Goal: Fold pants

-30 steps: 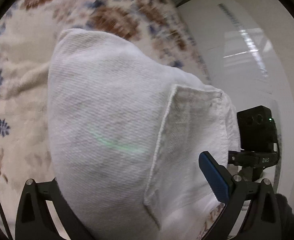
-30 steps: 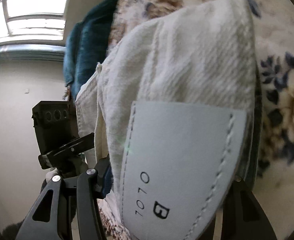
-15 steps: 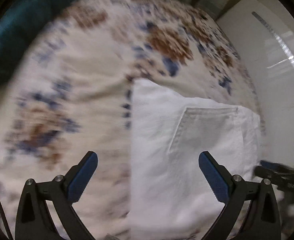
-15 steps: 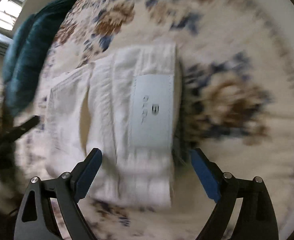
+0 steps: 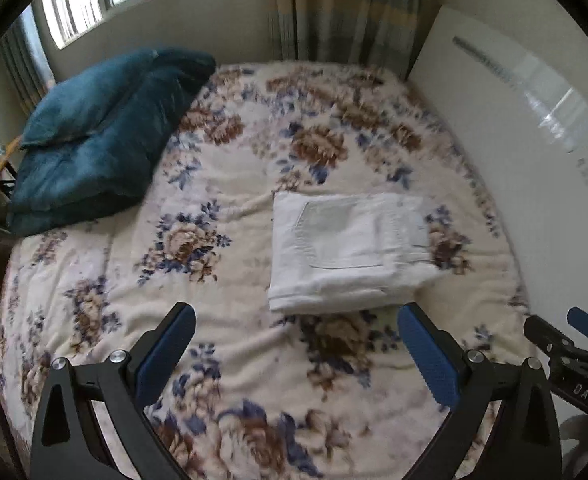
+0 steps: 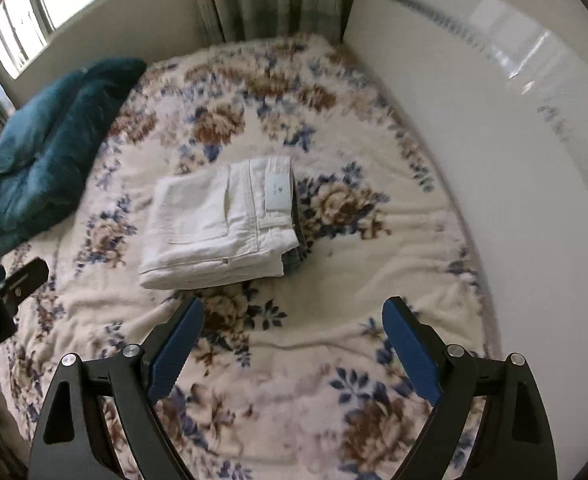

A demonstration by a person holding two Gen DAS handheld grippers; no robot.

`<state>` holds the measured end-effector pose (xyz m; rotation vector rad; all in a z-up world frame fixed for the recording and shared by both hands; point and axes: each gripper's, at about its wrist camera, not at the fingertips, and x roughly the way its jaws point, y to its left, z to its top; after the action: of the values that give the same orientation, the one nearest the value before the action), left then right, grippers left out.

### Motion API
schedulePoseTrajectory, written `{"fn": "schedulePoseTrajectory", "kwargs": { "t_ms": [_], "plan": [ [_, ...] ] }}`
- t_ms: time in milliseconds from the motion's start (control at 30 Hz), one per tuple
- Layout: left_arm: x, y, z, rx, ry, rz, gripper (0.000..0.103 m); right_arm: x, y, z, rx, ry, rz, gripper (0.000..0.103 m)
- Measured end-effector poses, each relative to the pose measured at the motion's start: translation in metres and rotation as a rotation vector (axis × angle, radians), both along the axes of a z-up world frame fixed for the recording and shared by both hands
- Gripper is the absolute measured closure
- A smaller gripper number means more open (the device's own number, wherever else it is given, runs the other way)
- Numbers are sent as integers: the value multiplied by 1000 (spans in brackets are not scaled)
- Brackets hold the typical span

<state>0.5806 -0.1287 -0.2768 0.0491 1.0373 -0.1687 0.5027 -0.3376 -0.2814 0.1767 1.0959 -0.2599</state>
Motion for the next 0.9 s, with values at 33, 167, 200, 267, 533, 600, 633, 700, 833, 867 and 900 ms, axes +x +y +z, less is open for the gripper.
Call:
{"fn": "schedulePoseTrajectory", "kwargs": {
  "t_ms": [33,167,200,267,533,600,633,700,833,867,900],
  "plan": [
    [-16,1,16,2,-17,-4,0,-11,1,13,-2,-15,-1,9],
    [-80,10,79,12,-78,6,0,-76,12,86,-15,-77,17,9],
    [-91,13,91,12,-87,9,0,-91,15,101,-20,-91,22,9],
    [-121,19,119,12,-116,12,0,-126,24,138,-28,-123,32,9],
    [-212,43,194,-21,-176,35,0,-240,50,245,-59,-242,73,9],
    [-233,47,207,-16,-197,36,0,-259,56,260,-52,-256,86,8],
    [-244,48,213,-14,-206,32,0,-271,60,267,-58,-260,96,8],
    [-259,50,220,-13,-210,28,0,-287,66,276,-53,-263,110,8],
    [-286,52,231,-15,-218,16,0,-319,76,291,-44,-261,131,8],
    [-292,53,235,-8,-224,17,0,-327,78,295,-40,-264,133,8],
    [-296,53,236,-4,-228,19,0,-333,79,298,-35,-267,134,8]
  ]
}}
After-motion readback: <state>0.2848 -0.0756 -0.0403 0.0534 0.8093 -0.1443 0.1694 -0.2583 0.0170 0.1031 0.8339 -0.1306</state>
